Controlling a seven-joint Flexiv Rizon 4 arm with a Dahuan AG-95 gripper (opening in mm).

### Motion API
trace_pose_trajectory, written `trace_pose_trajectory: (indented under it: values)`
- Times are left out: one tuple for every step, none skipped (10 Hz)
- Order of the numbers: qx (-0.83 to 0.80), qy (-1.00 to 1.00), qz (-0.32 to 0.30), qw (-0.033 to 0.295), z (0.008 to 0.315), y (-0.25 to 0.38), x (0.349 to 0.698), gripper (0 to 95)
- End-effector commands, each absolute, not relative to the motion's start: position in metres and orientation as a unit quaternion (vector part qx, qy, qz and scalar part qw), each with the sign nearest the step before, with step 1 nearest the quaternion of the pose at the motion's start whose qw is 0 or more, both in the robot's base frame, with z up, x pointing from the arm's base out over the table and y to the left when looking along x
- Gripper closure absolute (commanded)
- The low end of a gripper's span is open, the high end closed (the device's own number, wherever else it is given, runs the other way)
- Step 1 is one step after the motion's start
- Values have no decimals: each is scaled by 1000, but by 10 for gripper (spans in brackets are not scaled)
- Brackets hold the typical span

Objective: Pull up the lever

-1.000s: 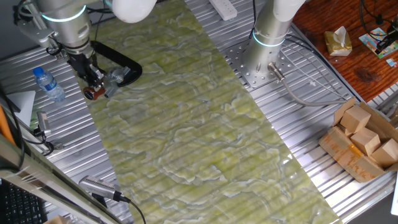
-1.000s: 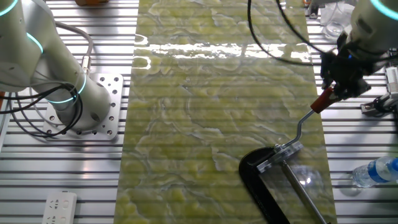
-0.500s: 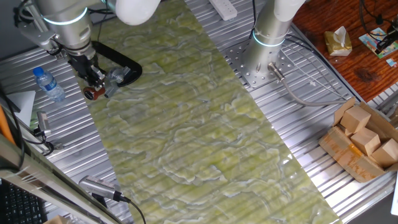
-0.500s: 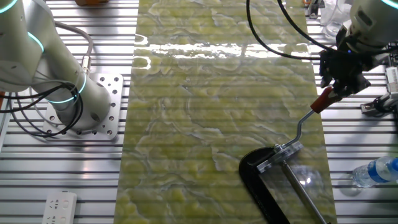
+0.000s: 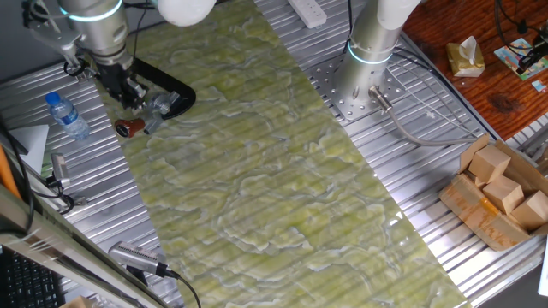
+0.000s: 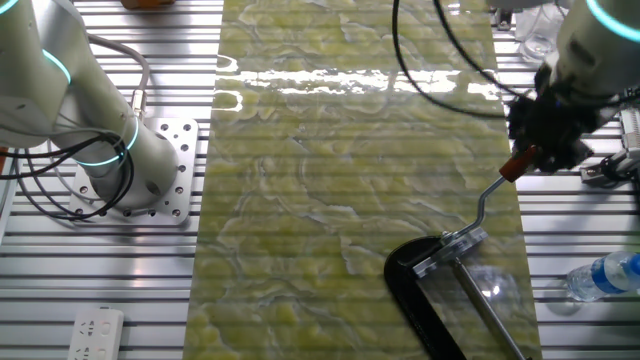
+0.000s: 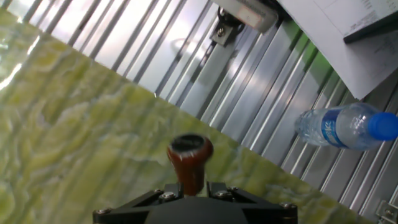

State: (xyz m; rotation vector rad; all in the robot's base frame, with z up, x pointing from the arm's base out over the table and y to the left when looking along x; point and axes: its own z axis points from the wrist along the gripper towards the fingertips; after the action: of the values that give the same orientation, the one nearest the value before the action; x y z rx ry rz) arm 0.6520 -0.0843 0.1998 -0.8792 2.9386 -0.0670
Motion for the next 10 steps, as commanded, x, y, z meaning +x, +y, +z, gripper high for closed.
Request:
trace_pose_trajectory:
  values:
    - [-293,955,-19,40,193,-90,646,760]
    - [-292,955,-13,43,190,-90,645,760]
    - [-291,956,-13,42,192,-86,647,570]
    - [-291,956,-13,41,193,-84,648,570]
    - [-295,954,-12,45,192,-83,649,570]
    - [-295,954,-13,49,191,-82,650,380]
    - [-295,954,-14,53,187,-80,652,380]
    - [-294,954,-13,59,183,-78,653,380]
    - [-289,955,-13,65,178,-72,655,380]
    - [-287,956,-13,67,175,-68,655,380]
